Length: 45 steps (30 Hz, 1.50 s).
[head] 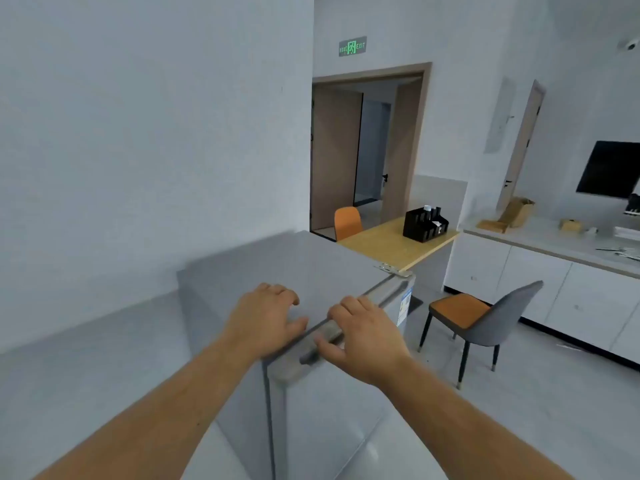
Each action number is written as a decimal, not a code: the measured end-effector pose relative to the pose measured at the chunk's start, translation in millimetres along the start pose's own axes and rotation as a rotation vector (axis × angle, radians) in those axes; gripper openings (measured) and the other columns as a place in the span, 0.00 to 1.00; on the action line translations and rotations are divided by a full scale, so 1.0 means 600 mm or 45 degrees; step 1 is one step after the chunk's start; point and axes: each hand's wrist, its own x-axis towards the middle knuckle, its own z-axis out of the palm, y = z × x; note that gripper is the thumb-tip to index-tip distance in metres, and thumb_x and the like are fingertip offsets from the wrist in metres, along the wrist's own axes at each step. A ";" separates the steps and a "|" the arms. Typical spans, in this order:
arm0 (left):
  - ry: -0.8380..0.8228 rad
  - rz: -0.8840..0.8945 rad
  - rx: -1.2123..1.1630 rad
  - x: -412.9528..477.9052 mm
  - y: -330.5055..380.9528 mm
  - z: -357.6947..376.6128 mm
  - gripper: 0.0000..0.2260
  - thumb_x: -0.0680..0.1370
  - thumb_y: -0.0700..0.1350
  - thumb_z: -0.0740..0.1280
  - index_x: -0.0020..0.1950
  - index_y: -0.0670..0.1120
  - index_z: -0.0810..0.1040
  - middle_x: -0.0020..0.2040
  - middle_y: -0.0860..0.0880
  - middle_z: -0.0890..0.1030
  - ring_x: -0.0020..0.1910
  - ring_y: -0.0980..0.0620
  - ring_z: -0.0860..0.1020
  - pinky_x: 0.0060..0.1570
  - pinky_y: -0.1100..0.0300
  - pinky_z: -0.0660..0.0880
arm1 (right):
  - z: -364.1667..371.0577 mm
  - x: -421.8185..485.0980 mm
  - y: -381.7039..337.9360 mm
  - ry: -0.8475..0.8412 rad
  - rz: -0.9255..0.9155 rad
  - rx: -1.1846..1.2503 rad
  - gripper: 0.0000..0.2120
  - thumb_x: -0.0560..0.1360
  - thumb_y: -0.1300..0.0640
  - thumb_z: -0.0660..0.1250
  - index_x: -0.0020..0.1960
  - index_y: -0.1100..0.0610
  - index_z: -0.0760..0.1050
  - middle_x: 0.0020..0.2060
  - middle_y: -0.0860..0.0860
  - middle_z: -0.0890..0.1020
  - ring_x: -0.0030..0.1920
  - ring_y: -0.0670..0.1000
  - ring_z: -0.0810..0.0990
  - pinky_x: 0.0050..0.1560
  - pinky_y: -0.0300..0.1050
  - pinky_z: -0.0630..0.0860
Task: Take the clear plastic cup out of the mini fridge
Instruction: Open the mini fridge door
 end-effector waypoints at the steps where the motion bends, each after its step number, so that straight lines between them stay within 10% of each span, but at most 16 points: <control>1: -0.033 0.002 -0.018 -0.001 -0.002 0.005 0.24 0.75 0.68 0.59 0.61 0.55 0.79 0.60 0.54 0.81 0.59 0.51 0.75 0.56 0.51 0.75 | 0.006 -0.004 0.000 -0.003 -0.025 -0.004 0.22 0.76 0.33 0.59 0.52 0.51 0.77 0.48 0.47 0.78 0.50 0.51 0.74 0.53 0.48 0.74; 13: -0.082 -0.056 -0.176 -0.011 -0.001 0.032 0.20 0.75 0.66 0.57 0.55 0.56 0.80 0.52 0.56 0.82 0.49 0.54 0.75 0.49 0.52 0.77 | 0.018 -0.029 0.001 -0.238 -0.134 0.127 0.18 0.82 0.41 0.56 0.54 0.50 0.81 0.45 0.47 0.78 0.46 0.48 0.73 0.52 0.46 0.72; 20: -0.119 -0.040 -0.150 -0.010 0.002 0.031 0.19 0.78 0.64 0.60 0.58 0.54 0.80 0.54 0.54 0.81 0.52 0.53 0.76 0.51 0.51 0.78 | -0.010 -0.037 0.013 -0.188 0.061 0.067 0.29 0.82 0.40 0.52 0.28 0.55 0.69 0.26 0.50 0.72 0.33 0.51 0.72 0.32 0.50 0.72; 29: -0.134 0.058 -0.151 0.030 0.045 0.057 0.18 0.78 0.63 0.61 0.60 0.55 0.78 0.57 0.55 0.81 0.52 0.53 0.75 0.51 0.53 0.78 | -0.064 -0.047 0.061 -0.253 0.364 0.014 0.14 0.79 0.47 0.62 0.60 0.52 0.75 0.52 0.50 0.77 0.52 0.52 0.76 0.50 0.51 0.80; 39: -0.117 0.193 -0.141 0.094 0.125 0.102 0.24 0.75 0.63 0.64 0.68 0.56 0.74 0.62 0.53 0.80 0.58 0.50 0.75 0.51 0.52 0.77 | -0.084 -0.111 0.124 -0.434 0.248 0.092 0.22 0.81 0.39 0.56 0.69 0.46 0.76 0.65 0.48 0.77 0.64 0.51 0.73 0.59 0.54 0.76; 45: -0.156 0.220 -0.141 0.115 0.137 0.121 0.25 0.75 0.64 0.63 0.70 0.57 0.73 0.68 0.55 0.77 0.64 0.50 0.73 0.60 0.51 0.75 | -0.093 -0.115 0.134 -0.428 0.366 -0.118 0.19 0.79 0.38 0.60 0.60 0.50 0.77 0.52 0.51 0.76 0.52 0.53 0.75 0.48 0.52 0.79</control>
